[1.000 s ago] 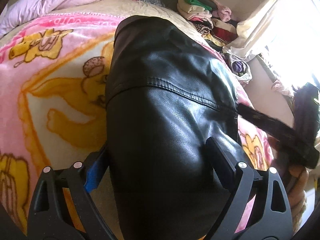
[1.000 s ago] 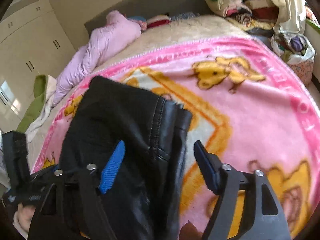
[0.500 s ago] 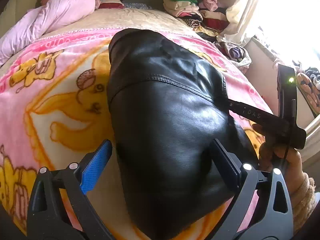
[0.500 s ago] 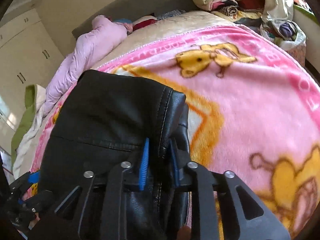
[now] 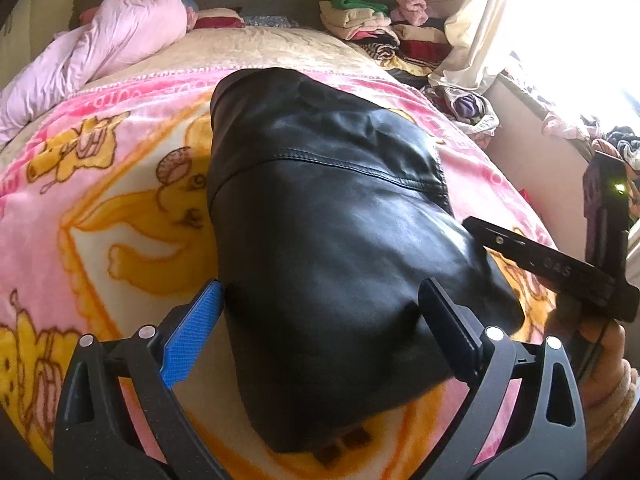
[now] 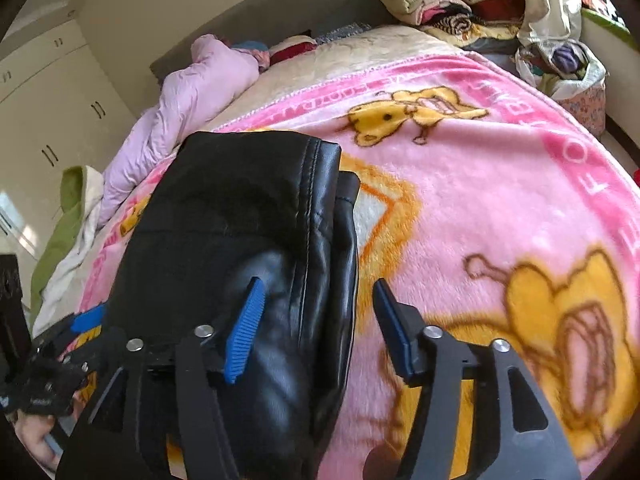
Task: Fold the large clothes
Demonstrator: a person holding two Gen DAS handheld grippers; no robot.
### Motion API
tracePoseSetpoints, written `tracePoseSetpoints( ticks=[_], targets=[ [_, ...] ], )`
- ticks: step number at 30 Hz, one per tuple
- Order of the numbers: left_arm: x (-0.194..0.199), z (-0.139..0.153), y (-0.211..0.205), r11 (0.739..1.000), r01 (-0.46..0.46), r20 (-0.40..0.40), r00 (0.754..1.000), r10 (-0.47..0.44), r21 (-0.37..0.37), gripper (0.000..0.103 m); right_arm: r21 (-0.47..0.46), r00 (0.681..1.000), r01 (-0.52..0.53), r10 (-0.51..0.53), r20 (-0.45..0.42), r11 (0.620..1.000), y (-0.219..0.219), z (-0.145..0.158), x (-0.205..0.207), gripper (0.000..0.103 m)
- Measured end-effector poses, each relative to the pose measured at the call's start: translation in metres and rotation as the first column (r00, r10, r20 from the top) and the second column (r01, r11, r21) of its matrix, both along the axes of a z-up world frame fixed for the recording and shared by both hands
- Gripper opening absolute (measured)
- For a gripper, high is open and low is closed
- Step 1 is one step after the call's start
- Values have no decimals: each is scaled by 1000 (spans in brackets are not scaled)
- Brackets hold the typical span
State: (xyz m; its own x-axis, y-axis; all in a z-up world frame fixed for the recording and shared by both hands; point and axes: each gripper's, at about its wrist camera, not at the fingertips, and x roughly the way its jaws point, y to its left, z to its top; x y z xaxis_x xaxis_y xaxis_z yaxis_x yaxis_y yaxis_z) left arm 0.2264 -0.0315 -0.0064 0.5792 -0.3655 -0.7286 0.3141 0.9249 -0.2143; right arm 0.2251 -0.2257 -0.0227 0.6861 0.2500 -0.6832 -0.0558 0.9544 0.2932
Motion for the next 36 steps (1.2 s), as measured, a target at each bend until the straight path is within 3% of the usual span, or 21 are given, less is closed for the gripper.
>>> tracePoseSetpoints(
  ticks=[10, 18, 23, 28, 36],
  targets=[
    [-26, 10, 17, 999, -33, 28, 999, 34, -18, 93, -6, 997, -58, 59, 48, 998, 21, 15, -55, 70],
    [-62, 29, 44, 995, -85, 84, 993, 89, -43, 94, -22, 984, -77, 79, 162, 997, 38, 45, -109, 96],
    [-93, 40, 58, 993, -107, 135, 984, 112, -48, 94, -25, 969, -72, 76, 234, 997, 47, 56, -142, 99],
    [-124, 47, 66, 992, -118, 183, 976, 123, -37, 94, -92, 947, -48, 74, 312, 995, 63, 63, -176, 99],
    [-170, 31, 75, 991, -134, 242, 961, 131, -4, 94, -171, 933, -12, 73, 352, 985, 84, 48, -215, 99]
  ],
)
